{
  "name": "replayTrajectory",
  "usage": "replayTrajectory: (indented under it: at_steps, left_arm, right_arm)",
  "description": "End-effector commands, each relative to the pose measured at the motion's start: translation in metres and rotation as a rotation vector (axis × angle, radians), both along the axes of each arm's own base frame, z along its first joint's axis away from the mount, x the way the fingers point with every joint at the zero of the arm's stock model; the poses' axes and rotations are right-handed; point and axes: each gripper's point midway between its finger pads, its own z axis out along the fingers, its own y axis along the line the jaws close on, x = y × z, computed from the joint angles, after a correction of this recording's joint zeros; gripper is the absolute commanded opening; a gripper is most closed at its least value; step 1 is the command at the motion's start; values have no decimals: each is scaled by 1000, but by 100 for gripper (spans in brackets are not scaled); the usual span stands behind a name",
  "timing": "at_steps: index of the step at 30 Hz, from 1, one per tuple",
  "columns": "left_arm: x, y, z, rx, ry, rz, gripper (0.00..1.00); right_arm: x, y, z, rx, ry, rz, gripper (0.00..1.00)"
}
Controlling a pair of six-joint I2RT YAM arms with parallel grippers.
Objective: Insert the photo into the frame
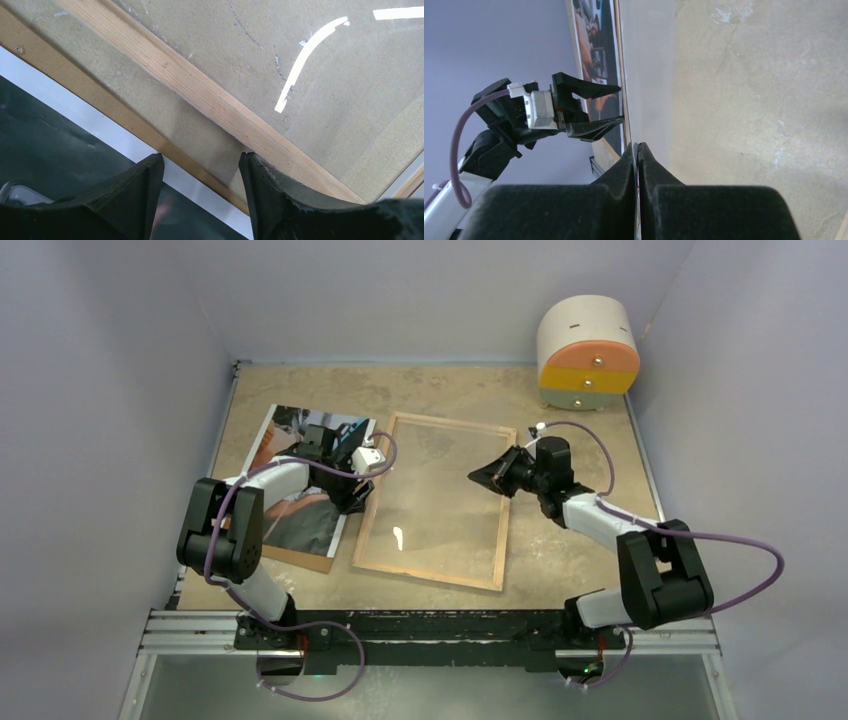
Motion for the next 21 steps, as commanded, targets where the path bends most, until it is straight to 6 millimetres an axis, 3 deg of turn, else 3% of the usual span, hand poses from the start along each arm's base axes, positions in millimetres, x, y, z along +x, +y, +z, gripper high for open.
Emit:
replayTrajectory:
  at_steps: [1,9,14,21]
  left_arm:
    - [-12,-13,2,-46,42,-22,61]
    - [29,-1,19,-55,-27,119,57]
    - [58,15,42,-122,-47,251,59]
    - [84,42,79,-207,-72,389,67]
  right_arm:
    - [6,14,37,51,-88,77,0]
    - [-6,15,80,102,-155,85,0]
    - [-11,19,103,127,-193,109,0]
    - [-18,41,141,161,-262,173,0]
